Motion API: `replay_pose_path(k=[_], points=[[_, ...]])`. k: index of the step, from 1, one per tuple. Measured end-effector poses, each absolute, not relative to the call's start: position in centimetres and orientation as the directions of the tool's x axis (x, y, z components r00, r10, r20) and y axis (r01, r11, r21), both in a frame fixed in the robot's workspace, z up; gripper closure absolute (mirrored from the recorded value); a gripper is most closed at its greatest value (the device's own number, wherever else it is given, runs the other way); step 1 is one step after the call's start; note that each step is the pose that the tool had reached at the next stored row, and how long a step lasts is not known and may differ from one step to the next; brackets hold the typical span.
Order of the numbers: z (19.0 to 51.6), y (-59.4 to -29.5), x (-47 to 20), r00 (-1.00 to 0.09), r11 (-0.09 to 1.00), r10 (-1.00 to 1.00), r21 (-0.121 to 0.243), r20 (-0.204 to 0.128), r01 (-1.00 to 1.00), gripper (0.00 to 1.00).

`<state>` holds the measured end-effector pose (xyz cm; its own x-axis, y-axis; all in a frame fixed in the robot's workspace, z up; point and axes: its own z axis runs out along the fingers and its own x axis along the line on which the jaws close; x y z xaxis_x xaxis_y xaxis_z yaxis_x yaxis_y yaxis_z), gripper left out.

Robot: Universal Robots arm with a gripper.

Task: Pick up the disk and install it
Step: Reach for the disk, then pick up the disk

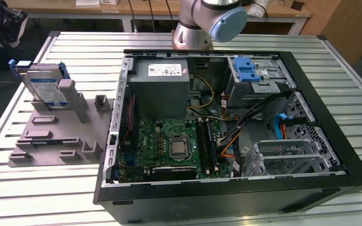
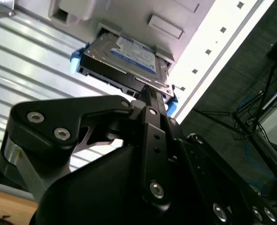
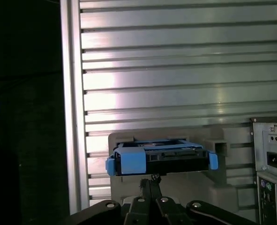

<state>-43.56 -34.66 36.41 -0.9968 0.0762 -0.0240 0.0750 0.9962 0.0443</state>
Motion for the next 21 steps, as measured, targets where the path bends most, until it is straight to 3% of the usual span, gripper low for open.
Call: replay_pose_path(k=[14,21], points=[[36.35,-34.57,-43.61,-0.997,0.997,0.071,0.044,-0.024,0.069,0.89],[36.34,-34.57,-43.61,-0.999,0.998,-0.044,0.044,-0.024,-0.045,0.89]])
